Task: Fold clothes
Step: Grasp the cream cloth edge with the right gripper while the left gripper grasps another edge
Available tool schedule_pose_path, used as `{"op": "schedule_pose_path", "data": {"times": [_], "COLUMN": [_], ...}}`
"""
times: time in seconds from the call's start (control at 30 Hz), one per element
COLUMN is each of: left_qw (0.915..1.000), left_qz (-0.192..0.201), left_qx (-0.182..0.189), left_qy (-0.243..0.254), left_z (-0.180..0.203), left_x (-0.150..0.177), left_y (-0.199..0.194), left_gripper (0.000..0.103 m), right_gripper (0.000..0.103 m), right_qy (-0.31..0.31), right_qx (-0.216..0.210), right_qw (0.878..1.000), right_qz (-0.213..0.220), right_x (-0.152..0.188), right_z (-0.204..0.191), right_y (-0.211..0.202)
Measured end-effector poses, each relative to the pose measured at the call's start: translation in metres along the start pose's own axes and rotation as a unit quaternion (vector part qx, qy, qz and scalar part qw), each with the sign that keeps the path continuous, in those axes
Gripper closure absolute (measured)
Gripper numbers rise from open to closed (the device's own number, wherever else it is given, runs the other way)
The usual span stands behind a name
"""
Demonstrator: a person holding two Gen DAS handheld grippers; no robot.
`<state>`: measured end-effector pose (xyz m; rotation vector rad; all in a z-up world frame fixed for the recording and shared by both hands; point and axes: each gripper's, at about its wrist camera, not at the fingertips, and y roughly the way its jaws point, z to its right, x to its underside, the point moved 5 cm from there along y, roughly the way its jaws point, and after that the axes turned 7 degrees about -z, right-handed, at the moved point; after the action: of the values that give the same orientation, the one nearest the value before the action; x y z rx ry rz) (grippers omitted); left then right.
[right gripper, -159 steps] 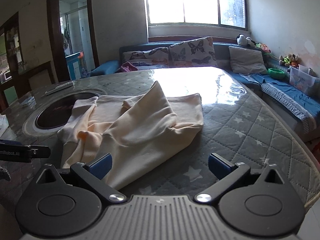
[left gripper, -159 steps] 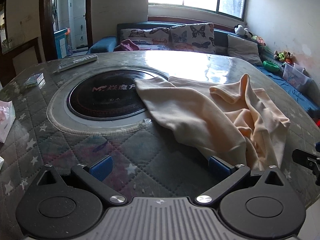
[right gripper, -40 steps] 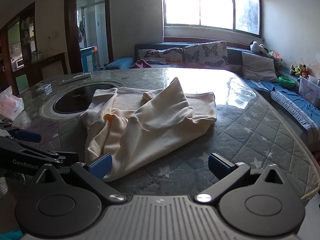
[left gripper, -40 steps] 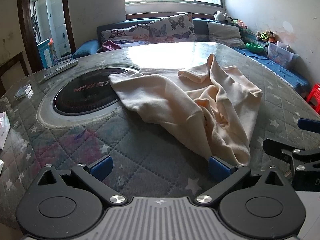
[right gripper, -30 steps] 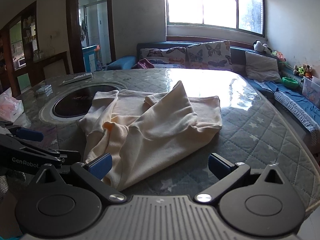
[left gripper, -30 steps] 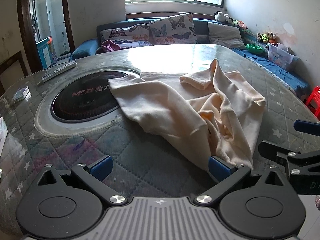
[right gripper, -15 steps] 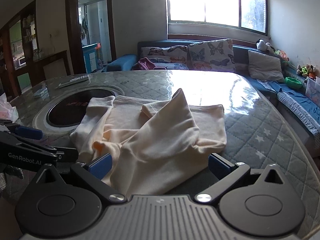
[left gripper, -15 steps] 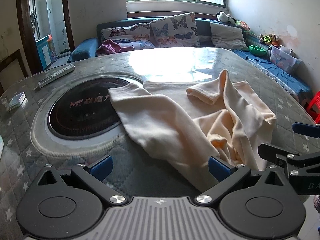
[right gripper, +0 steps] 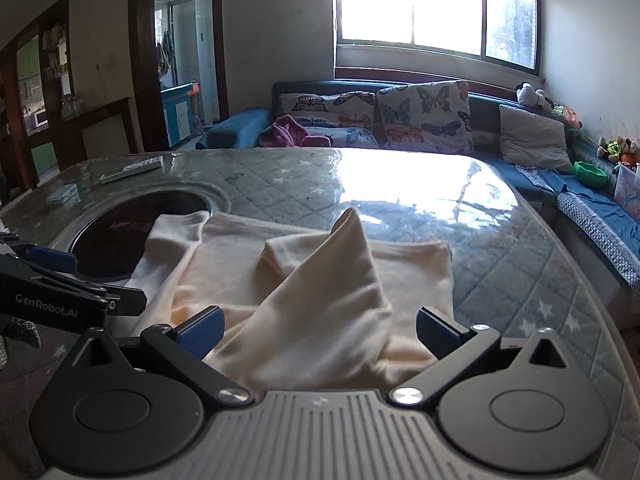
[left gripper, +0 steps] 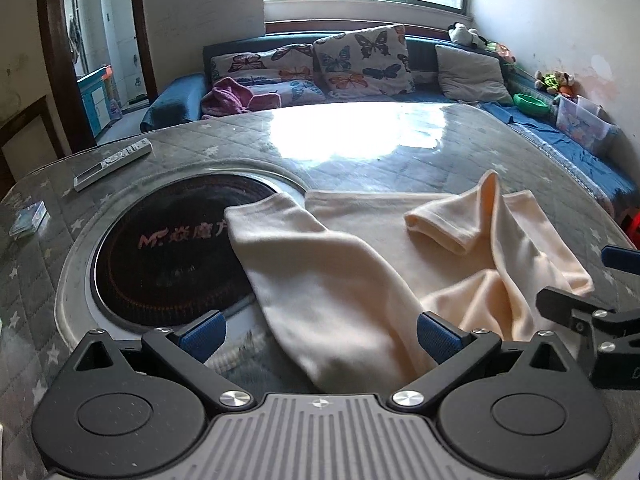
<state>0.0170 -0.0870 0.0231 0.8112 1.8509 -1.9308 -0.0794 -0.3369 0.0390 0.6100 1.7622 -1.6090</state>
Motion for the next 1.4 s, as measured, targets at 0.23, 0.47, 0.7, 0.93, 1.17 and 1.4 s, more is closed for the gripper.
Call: {"op": "schedule_pose_path", "data": {"times": [0.23, 0.47, 0.7, 0.93, 1.17, 1.4], "left_qw": [0.9999, 0.9998, 0.9992, 0.9988, 0.9984, 0.9986], "left_qz": [0.002, 0.006, -0.013, -0.032, -0.046, -0.047], "left_qx": [-0.015, -0.019, -0.034, -0.033, -0.028, -0.015], "left_qy": [-0.006, -0.010, -0.017, -0.015, -0.015, -0.019], "left_z": [-0.006, -0.007, -0.008, -0.009, -0.012, -0.014], "left_x": [-0.027, -0.057, -0.074, -0.072, -0.066, -0.062], "left_y": [0.017, 0.035, 0.065, 0.086, 0.094, 0.093], "left_gripper": [0.000, 0.000, 0.000, 0.002, 0.018, 0.048], "right_gripper": [0.004, 0.013, 0.020, 0.035, 0.060, 0.088], "right_qy": [-0.008, -0.008, -0.011, -0.006, 0.002, 0.015], "right_qx": [0.005, 0.006, 0.010, -0.014, -0.040, -0.052], "right_qw": [1.000, 1.000, 0.999, 0.998, 0.997, 0.997], "right_qz": [-0.003, -0.018, -0.036, -0.056, -0.067, -0.055], "right_x": [-0.030, -0.054, -0.063, -0.064, -0.063, -0.063], "right_z": [0.011, 0.022, 0.029, 0.032, 0.032, 0.037], "right_y": [0.026, 0.057, 0.084, 0.102, 0.114, 0.107]}}
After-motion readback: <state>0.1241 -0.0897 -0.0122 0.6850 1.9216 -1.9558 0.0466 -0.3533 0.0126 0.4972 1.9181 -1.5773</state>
